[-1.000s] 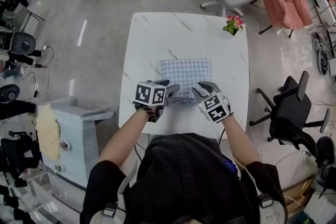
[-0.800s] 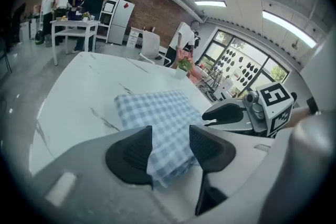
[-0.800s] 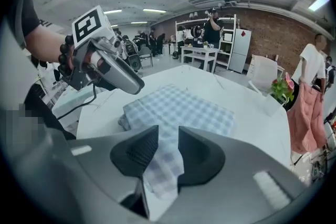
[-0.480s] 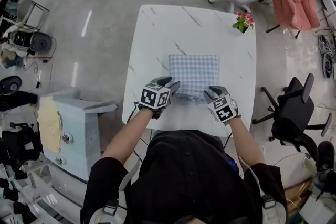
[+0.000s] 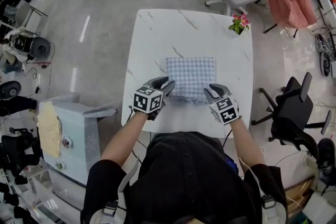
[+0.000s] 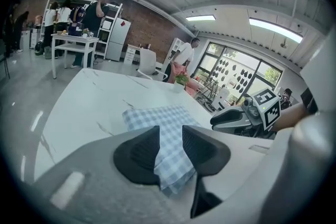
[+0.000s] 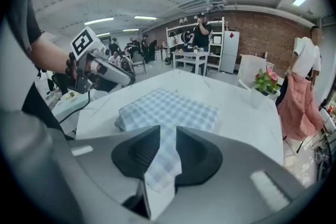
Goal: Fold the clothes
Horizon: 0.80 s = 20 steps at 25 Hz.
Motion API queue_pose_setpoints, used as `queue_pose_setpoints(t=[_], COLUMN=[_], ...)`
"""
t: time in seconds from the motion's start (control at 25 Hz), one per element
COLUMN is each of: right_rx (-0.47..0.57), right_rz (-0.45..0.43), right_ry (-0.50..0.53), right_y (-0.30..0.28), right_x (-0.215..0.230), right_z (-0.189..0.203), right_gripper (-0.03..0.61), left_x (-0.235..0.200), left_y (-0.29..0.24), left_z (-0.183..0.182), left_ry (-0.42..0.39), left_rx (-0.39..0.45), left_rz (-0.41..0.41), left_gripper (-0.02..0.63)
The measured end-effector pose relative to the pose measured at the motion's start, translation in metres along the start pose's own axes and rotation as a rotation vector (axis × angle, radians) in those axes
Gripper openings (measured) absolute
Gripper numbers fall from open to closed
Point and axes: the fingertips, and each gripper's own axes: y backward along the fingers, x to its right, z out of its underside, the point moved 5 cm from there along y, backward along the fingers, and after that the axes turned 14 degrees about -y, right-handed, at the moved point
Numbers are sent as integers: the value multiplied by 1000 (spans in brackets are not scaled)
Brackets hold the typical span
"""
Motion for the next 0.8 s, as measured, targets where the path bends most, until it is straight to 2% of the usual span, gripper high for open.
queue_pose_setpoints(t=[0.08, 0.24, 0.36, 0.68, 0.8], right_rx=[64, 171, 245, 442, 493], right_rz=[21, 61, 99, 148, 160], right_ry=[-17, -49, -52, -136, -146], right_y=[9, 34, 51, 97, 108], right_x=[5, 9, 15, 24, 18], right_z=[-13, -39, -55, -75, -75], right_gripper=[80, 67, 51, 3, 3], left_x=[-3, -11, -14, -7, -6], left_y=[7, 27, 42, 67, 74], left_z=[-9, -29, -43, -71, -77], left_ry=[-10, -58, -96, -322, -306], left_rx=[31, 97, 144, 200, 250], left_rz=[-9, -49, -75, -140, -171], left_gripper=[128, 61, 46, 18, 9])
